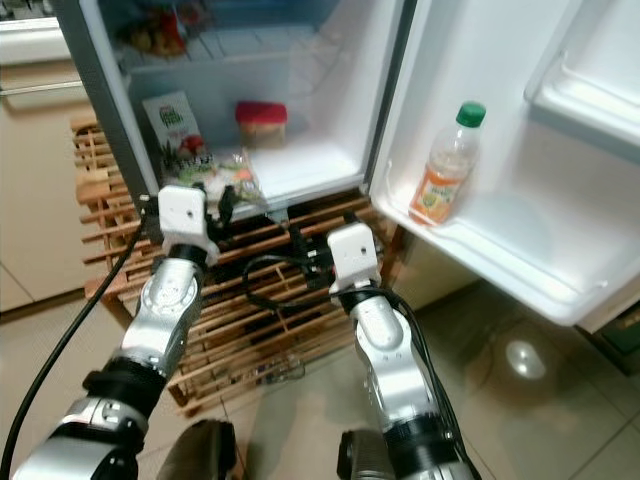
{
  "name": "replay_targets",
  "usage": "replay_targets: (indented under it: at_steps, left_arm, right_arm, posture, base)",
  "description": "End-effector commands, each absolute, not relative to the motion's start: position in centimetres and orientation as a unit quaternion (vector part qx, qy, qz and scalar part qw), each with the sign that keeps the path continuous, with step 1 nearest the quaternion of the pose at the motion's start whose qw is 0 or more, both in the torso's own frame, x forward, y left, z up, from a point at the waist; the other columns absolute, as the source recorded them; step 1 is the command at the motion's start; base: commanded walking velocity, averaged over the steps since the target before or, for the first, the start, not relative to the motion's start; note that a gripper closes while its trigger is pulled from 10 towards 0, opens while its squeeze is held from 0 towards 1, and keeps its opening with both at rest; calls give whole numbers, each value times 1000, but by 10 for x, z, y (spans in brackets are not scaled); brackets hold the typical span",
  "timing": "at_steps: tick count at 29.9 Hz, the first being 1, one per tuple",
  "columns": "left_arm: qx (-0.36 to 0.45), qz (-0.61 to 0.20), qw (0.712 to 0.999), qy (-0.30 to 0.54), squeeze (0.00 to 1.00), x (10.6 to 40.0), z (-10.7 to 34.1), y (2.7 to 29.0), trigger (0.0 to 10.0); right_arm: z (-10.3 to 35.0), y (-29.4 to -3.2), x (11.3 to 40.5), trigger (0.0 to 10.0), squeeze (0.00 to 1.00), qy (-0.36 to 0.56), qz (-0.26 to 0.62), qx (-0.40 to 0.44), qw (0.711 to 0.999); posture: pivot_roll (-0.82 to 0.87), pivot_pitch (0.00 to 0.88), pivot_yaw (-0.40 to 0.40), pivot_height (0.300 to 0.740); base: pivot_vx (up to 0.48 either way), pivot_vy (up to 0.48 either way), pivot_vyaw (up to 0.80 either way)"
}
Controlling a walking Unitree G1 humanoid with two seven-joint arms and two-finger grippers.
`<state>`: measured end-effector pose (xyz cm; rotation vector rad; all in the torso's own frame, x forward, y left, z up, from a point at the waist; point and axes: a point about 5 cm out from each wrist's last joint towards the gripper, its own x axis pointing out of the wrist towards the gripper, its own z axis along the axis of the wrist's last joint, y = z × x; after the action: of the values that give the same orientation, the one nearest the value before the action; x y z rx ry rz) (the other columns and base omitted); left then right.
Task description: Restocking fridge
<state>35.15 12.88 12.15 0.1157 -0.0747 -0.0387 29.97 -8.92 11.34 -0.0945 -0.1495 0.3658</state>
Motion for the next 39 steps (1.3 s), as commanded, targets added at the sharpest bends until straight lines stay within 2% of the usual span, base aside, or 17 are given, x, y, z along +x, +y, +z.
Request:
replay_targets:
  at_steps: [1,11,22,33,38,39]
  left_arm:
    - [55,-24,998,3,0,356,117,124,10000]
    - [19,-19,998,59,0,365,111,111,10000]
    - [19,-3,1000,7,0,384,141,109,10000]
    - [54,16,998,40,0,390,137,109,10000]
    - [52,11,998,21,0,394,149,105,10000]
    - [62,-3,998,-7,0,396,158,100,10000]
  right_arm:
    - [115,-93,301,10000,0,-80,176,-47,980]
    - [115,-96,301,10000,0,-79,176,-53,980]
    - [117,-96,302,10000,0,-83,177,-59,979]
    - [116,-94,300,10000,0,-81,179,-60,979]
    - [118,-95,300,10000,0,-85,177,-62,979]
    - [120,-96,300,10000,0,-88,173,-61,979]
  posture:
    - [-66,0,-37,652]
    - [-91,0,-48,652]
    - [-104,0,-45,652]
    - [-119,0,-45,652]
    - [-138,0,-32,652]
    - [-141,0,-29,652]
  base:
    - [0,0,0]
    - [0,0,0]
    - [0,0,0]
    - [0,0,0]
    - [0,0,0]
    - [0,0,0]
